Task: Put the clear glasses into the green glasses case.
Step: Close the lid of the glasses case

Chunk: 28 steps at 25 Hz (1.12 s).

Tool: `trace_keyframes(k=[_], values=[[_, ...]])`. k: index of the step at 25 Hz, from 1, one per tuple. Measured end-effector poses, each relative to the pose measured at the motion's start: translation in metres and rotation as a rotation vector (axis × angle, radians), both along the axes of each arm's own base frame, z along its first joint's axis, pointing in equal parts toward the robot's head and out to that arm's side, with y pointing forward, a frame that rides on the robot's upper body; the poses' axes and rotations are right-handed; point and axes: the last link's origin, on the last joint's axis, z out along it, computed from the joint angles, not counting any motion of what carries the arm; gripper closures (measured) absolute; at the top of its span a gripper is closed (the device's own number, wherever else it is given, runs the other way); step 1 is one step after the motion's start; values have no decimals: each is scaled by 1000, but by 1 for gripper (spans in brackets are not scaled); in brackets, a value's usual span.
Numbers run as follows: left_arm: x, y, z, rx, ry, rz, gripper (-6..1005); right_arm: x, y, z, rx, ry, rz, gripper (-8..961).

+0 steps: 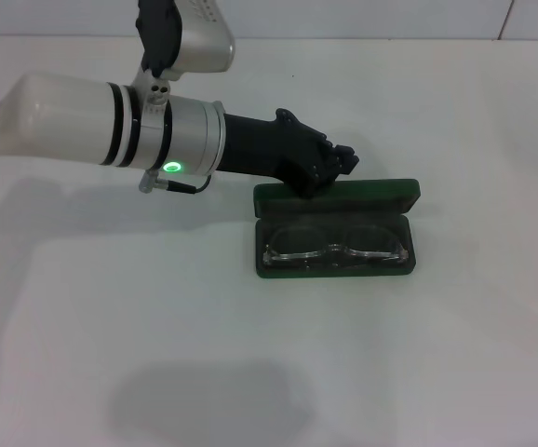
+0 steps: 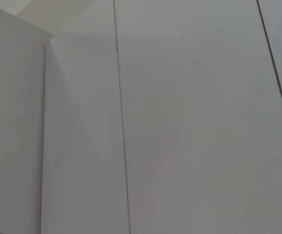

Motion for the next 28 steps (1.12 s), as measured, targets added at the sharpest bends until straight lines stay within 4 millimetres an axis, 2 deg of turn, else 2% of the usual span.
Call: trace_keyframes(k=[6,28], values=[[-1,0,1,1,-4,3,940,-1,3,-1,-3,-2,-1,947],[-5,-6,-6,-29,10,6,928,0,2,-1,-2,-3,-6,943]])
